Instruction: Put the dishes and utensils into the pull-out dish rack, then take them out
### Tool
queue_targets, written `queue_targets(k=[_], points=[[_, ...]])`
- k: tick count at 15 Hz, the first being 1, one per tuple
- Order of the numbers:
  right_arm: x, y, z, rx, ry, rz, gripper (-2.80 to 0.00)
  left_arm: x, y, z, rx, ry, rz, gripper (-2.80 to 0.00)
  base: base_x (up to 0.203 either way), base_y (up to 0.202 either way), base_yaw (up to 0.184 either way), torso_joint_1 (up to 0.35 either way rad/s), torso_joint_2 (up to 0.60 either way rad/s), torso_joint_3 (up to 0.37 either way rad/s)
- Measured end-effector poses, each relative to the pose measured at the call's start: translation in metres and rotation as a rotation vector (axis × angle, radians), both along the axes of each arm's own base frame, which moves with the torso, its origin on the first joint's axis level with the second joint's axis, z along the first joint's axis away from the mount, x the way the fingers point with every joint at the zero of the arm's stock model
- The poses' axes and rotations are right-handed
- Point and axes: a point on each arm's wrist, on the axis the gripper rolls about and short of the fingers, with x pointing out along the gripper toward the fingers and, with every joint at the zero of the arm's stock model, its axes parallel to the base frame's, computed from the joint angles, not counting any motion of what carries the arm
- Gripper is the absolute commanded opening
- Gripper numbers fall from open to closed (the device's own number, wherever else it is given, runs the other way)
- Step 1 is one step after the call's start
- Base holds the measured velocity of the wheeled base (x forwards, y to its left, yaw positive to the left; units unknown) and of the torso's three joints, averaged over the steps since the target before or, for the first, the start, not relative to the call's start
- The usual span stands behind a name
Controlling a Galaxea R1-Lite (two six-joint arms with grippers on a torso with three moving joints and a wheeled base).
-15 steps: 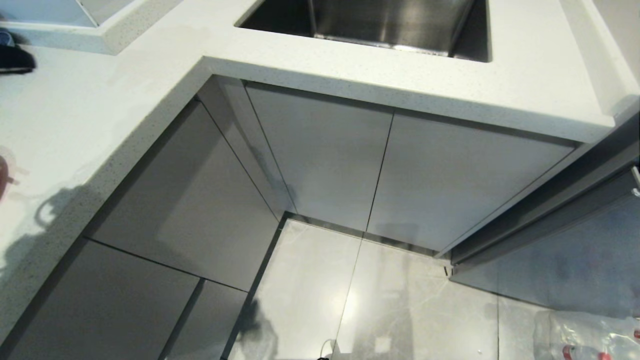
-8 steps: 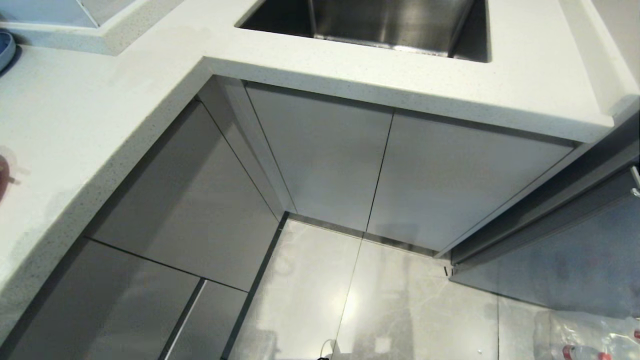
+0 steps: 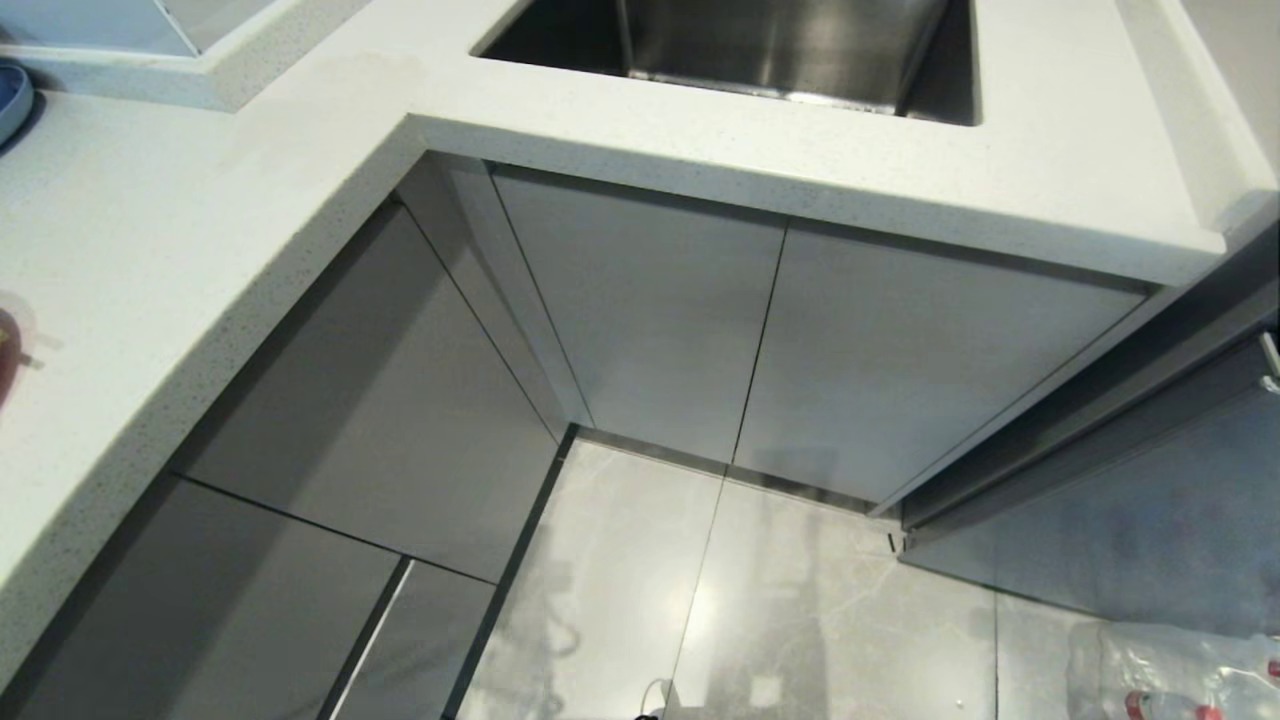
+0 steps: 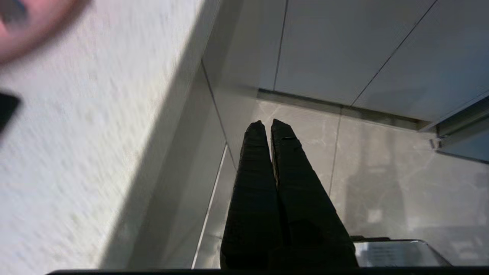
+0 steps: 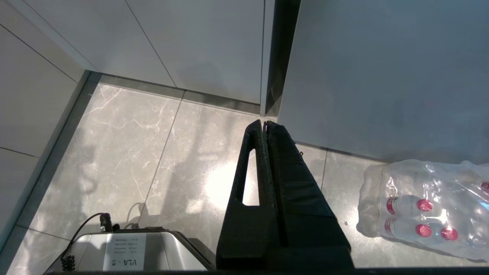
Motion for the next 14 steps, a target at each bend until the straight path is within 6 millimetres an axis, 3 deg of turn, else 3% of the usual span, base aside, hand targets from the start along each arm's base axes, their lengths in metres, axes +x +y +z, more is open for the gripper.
queue_targets(k=[3,6,14], points=[[0.0,0.0,0.0,0.0,0.0,0.0,-2.8,0.006,0.0,-0.051,-0.007,0.026,0.017,-2.8,0.0,0.0,0.0,0.0,0.0,0.0],[0.0,0.0,0.0,0.0,0.0,0.0,-2.8,0.015,0.0,-0.084,-0.019,0.066,0.018,-2.8,0.0,0.0,0.0,0.0,0.0,0.0],[0.0,0.0,0.0,0.0,0.0,0.0,-2.8,0.021,0.0,-0.093,-0.058,0.001,0.019,-2.8,0.0,0.0,0.0,0.0,0.0,0.0]])
